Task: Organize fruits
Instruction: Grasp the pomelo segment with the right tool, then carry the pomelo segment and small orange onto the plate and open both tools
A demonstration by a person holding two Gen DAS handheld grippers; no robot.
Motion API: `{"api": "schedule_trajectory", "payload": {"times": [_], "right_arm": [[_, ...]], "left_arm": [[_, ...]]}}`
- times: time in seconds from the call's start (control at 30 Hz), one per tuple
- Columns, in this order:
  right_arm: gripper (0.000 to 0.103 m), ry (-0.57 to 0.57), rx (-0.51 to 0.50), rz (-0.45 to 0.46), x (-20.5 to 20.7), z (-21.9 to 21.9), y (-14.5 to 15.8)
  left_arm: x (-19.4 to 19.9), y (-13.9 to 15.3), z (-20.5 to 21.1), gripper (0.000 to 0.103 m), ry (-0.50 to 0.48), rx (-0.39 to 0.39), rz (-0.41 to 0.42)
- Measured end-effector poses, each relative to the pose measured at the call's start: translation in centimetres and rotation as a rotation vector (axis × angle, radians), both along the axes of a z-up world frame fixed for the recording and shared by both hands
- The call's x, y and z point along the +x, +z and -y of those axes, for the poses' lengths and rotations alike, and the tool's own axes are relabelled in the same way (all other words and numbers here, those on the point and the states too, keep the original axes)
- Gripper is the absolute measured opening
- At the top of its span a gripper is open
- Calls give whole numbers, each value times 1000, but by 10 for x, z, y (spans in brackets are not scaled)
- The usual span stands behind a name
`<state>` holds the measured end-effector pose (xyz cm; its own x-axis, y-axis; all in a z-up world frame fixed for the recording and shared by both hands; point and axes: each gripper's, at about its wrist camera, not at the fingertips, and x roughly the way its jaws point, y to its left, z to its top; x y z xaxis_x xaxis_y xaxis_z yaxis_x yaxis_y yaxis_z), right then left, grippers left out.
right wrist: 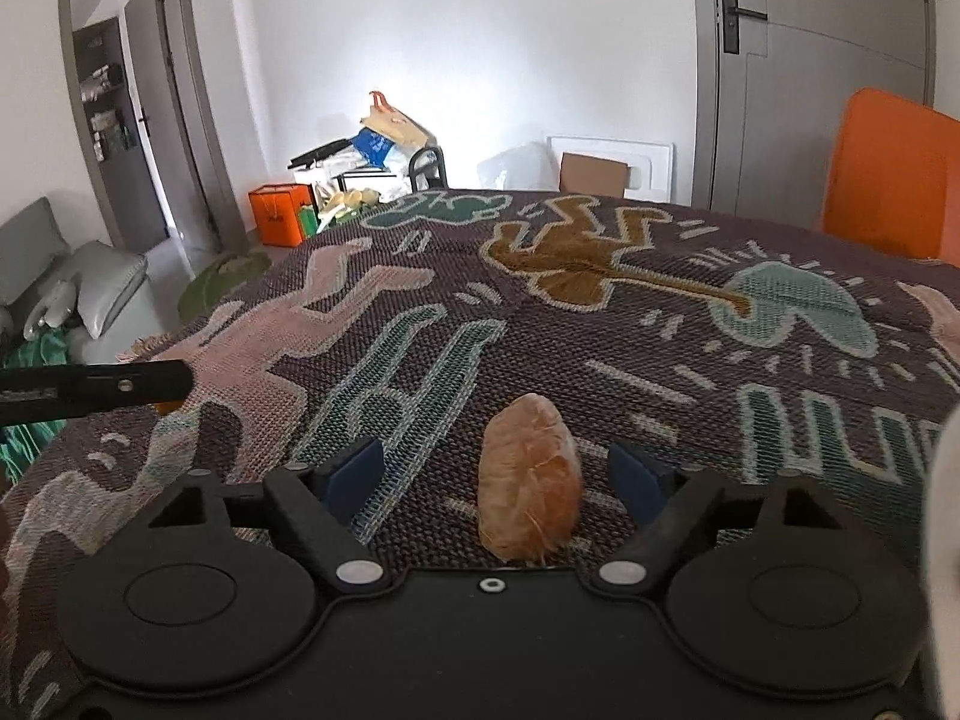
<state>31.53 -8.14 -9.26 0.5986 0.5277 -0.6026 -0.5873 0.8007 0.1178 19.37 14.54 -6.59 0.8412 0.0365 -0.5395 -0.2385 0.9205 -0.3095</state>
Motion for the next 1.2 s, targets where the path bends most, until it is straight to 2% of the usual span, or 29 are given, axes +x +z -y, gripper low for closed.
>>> {"api": "schedule_trajectory", "payload": {"times": [0.23, 0.3, 0.37, 0.43, 0.67, 0.97, 1.2], "right_arm": [[69, -9, -45, 25, 1, -12, -4], [55, -16, -69, 40, -2, -11, -3], [46, -10, -83, 49, -4, -9, -2], [34, -9, -89, 54, -7, -6, 0], [32, -8, -17, 36, -21, 12, 6], [32, -25, 53, 73, -42, 41, 30], [32, -80, 89, 104, -51, 70, 40]], "left_arm": [[-6, -1, -7, 20, 12, -9, -1], [-7, 0, -5, 20, 8, -12, 5], [-6, 0, -3, 20, 2, -16, 9], [-7, 1, 0, 20, -7, -16, 10], [-11, 11, 17, 20, -37, 1, 32], [-12, 20, 47, 19, -90, 6, 57], [-9, 25, 73, 20, -141, 22, 63]]}}
